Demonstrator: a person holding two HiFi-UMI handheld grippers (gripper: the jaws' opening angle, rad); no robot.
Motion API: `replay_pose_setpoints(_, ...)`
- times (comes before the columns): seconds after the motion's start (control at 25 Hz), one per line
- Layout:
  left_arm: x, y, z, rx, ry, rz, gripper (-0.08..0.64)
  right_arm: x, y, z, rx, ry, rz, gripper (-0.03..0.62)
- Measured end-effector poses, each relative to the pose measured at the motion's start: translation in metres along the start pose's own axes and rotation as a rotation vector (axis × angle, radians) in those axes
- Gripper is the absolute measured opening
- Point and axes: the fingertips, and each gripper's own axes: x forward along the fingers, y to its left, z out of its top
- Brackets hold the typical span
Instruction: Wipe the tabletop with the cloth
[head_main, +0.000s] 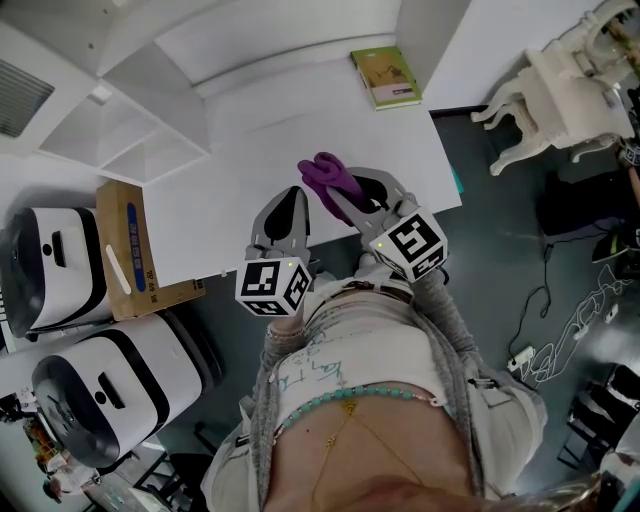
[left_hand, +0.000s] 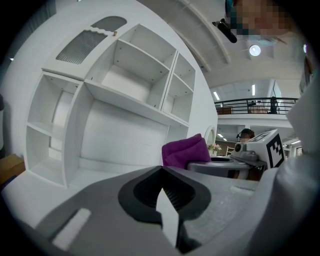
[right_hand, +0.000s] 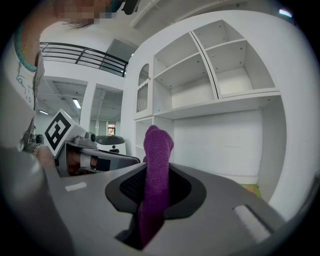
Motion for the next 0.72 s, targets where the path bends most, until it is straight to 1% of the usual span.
replay_pose_setpoints(0.2,0.003,-0.004,-0.002,-0.003,-0.007,0.003,0.000,-0.004,-0.002,-0.004,0.011,0.006,0.017,0.089)
replay_pose_setpoints(0.44,0.005,-0.008,-0.006,0.004,0.003,0.014,0.000,-0.009,-0.006,-0.006,0.011,0.007,0.011,0.089)
replay_pose_setpoints(0.72,0.007,-0.017,-0.008,0.005,0.007,0.008,0.000,-0.015,-0.011,-0.010,0.016,0.014,0.014,0.089)
